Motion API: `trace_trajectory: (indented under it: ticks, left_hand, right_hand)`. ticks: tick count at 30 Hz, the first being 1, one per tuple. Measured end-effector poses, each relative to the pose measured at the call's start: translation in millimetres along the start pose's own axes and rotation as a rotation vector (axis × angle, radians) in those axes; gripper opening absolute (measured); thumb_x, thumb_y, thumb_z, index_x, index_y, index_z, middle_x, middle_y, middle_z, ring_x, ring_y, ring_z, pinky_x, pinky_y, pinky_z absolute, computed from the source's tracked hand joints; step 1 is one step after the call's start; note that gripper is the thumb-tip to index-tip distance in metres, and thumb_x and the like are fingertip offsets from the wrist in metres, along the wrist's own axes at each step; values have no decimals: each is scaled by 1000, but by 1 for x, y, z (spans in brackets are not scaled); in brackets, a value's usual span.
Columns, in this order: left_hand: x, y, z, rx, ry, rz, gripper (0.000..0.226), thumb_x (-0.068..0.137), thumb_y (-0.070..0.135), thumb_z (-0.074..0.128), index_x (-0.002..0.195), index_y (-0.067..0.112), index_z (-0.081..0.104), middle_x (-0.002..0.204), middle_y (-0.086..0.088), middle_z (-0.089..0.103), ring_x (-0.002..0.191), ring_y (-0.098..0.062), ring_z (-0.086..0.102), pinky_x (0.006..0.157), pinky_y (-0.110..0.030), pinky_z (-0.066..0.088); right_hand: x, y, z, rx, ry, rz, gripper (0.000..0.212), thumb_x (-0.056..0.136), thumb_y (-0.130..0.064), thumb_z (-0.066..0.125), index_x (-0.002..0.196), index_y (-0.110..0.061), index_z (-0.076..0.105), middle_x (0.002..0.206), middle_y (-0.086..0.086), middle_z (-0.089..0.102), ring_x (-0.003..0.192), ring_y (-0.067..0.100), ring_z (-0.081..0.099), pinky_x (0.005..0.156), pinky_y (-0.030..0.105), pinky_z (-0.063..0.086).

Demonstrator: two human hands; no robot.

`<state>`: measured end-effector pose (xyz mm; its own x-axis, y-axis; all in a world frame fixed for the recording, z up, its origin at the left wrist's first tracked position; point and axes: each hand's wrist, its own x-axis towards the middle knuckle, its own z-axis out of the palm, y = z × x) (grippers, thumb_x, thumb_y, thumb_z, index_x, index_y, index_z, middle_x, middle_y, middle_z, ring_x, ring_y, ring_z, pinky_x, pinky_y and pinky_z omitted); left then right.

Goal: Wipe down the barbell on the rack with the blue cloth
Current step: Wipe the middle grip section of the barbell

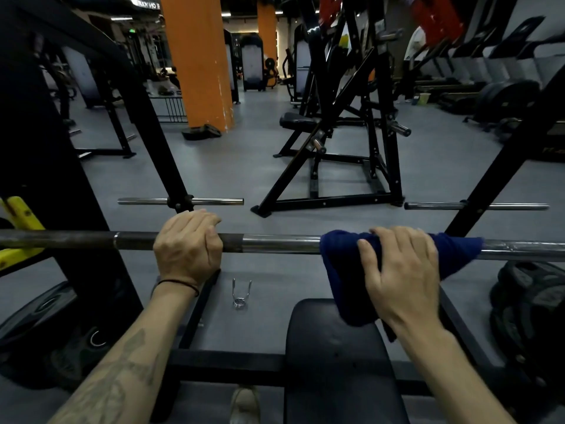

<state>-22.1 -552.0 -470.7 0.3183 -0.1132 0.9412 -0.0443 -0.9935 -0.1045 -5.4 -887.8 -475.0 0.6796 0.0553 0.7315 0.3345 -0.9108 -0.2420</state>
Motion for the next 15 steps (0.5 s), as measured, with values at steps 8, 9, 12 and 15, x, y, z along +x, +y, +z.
trace_trajectory:
  ticks: [8, 9, 12, 15]
  left_hand:
    - [1, 10, -6, 24, -124, -130, 41, 97, 20, 34, 81, 10, 71, 84, -7, 71, 85, -28, 66, 87, -41, 46]
    - [3, 11, -7, 26, -169, -149, 41, 97, 21, 34, 80, 11, 69, 83, -6, 70, 84, -28, 65, 85, -40, 44]
    - [7, 13, -10, 17, -270, -218, 42, 97, 23, 34, 82, 8, 71, 92, -8, 71, 95, -29, 66, 88, -40, 43]
    - [7, 28, -13, -8, -283, -225, 40, 99, 22, 37, 95, 4, 73, 107, -10, 72, 112, -29, 62, 99, -40, 43]
  right_hand:
    - [1, -112, 34, 5, -86, -36, 45, 101, -54, 37, 99, -19, 66, 97, 3, 62, 96, 29, 55, 104, 49, 34]
    - [1, -132, 39, 14, -105, -69, 45, 101, -54, 37, 99, -19, 65, 96, 4, 62, 94, 29, 54, 101, 48, 34]
    - [-1, -169, 45, 60, -157, -162, 45, 103, -50, 36, 99, -17, 65, 96, 4, 63, 91, 27, 54, 95, 45, 38]
    - [1, -148, 42, 105, -143, -255, 40, 103, -50, 41, 105, -17, 64, 96, 3, 62, 90, 27, 54, 92, 42, 40]
